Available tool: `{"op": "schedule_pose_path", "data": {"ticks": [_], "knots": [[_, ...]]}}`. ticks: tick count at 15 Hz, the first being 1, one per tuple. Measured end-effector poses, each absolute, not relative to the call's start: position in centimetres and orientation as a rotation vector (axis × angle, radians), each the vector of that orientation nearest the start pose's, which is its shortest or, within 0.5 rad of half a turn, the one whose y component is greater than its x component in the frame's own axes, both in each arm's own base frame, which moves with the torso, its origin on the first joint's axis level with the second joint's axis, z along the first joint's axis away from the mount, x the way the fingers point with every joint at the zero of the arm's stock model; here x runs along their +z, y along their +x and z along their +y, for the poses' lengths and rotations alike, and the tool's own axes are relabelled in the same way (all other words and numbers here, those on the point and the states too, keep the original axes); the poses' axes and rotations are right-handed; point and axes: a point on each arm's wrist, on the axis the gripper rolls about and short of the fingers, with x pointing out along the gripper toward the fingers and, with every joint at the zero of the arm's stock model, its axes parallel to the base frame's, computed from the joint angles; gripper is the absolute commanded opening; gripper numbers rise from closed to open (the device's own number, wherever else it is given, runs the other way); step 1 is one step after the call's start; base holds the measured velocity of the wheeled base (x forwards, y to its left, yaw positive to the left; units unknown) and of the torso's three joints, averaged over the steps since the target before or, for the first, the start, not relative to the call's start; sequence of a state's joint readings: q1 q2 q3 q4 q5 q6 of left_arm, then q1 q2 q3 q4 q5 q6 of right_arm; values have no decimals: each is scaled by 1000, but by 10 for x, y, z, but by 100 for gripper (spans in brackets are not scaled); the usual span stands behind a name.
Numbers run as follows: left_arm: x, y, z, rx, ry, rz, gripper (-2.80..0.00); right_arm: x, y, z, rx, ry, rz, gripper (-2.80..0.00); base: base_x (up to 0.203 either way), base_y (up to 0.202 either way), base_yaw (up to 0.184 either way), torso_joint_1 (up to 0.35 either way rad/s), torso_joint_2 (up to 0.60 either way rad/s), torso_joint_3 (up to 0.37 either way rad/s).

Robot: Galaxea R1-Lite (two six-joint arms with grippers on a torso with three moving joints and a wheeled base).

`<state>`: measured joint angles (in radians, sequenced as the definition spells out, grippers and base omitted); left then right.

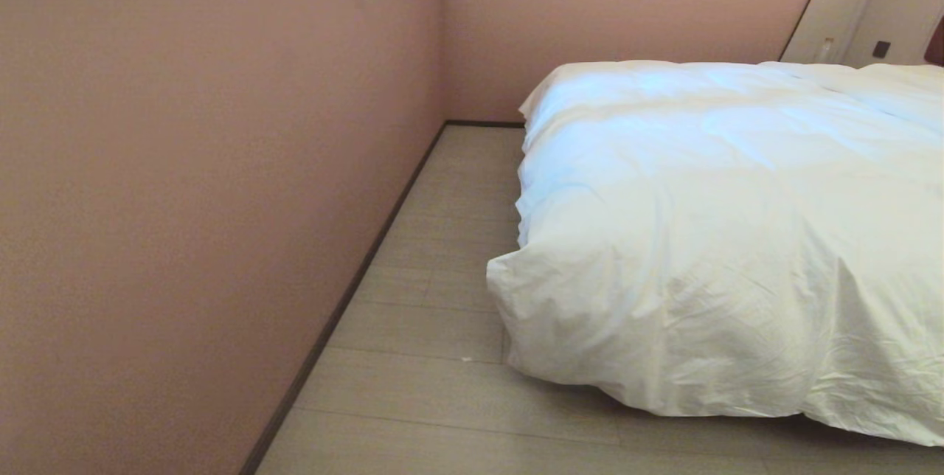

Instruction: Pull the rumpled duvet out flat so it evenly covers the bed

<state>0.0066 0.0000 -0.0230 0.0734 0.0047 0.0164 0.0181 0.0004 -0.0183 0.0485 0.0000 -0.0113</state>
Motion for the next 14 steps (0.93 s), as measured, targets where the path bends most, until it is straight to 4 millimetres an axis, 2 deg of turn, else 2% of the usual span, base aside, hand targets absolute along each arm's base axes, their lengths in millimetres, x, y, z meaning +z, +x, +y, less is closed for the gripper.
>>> {"op": "schedule_pose_path", "data": {"ticks": [3, 12, 14], "knots": [[74, -25, 0, 10, 15, 51, -280, 75, -24, 0, 18, -11, 32, -280, -22, 0, 1, 1, 1, 1], [74, -25, 0, 10, 15, 51, -280, 76, -24, 0, 18, -11, 31, -280, -189, 0, 1, 1, 2, 3], [74, -25, 0, 10, 15, 50, -280, 76, -24, 0, 18, -11, 31, -280, -109, 0, -2, -4, 0, -1]]}}
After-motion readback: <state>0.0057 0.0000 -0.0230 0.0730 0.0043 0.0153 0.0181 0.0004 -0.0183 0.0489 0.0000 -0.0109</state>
